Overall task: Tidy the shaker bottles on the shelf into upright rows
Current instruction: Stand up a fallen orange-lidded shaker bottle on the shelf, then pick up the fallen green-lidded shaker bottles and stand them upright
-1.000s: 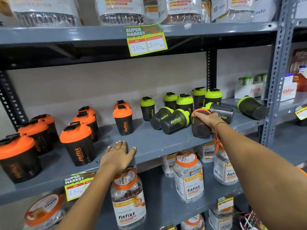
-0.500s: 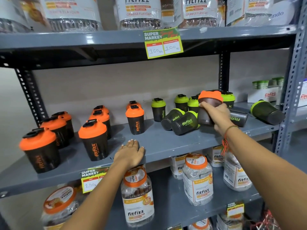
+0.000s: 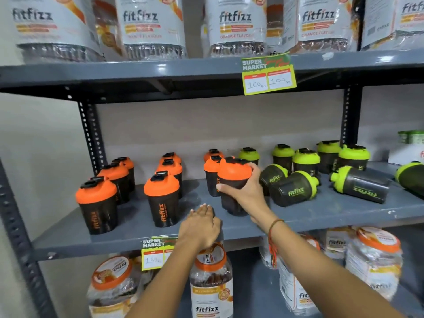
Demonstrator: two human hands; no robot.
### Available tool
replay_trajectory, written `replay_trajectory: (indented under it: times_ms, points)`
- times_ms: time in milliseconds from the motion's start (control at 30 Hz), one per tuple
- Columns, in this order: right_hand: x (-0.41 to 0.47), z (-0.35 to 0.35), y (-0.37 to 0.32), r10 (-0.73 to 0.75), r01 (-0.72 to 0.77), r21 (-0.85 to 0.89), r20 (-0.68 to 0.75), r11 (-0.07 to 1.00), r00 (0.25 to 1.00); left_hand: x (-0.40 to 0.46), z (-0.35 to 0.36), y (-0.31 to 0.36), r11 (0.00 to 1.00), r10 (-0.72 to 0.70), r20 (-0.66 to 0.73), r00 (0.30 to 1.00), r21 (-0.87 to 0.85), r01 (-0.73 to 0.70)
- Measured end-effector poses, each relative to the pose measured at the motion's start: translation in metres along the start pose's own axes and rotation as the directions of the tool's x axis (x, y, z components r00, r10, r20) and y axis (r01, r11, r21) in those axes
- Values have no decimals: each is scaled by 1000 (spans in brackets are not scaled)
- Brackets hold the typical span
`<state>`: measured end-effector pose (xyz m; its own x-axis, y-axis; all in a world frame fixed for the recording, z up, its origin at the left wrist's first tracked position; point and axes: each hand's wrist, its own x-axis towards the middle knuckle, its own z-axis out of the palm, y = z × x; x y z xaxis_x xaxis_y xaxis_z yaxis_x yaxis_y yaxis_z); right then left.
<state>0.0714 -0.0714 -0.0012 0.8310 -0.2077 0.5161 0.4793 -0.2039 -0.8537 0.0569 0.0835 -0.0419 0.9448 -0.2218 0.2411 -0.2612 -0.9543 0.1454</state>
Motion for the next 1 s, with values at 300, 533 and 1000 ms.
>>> replay_trajectory:
  times_ms: [300,533,1000]
  points:
    - [-9,11,22,58,-60,22,82,998,995,-2,3,-1,1000,8,-70,998,-18,-10]
    - [-17,12,23,24,-17,-78,87,997,996,-4,2,-1,1000,13,-68,998,-11,-14]
    - [45,-96,-27,-54,-57,-496,-207,866,977,16,-1,-10,998,34,149,988,-51,-27]
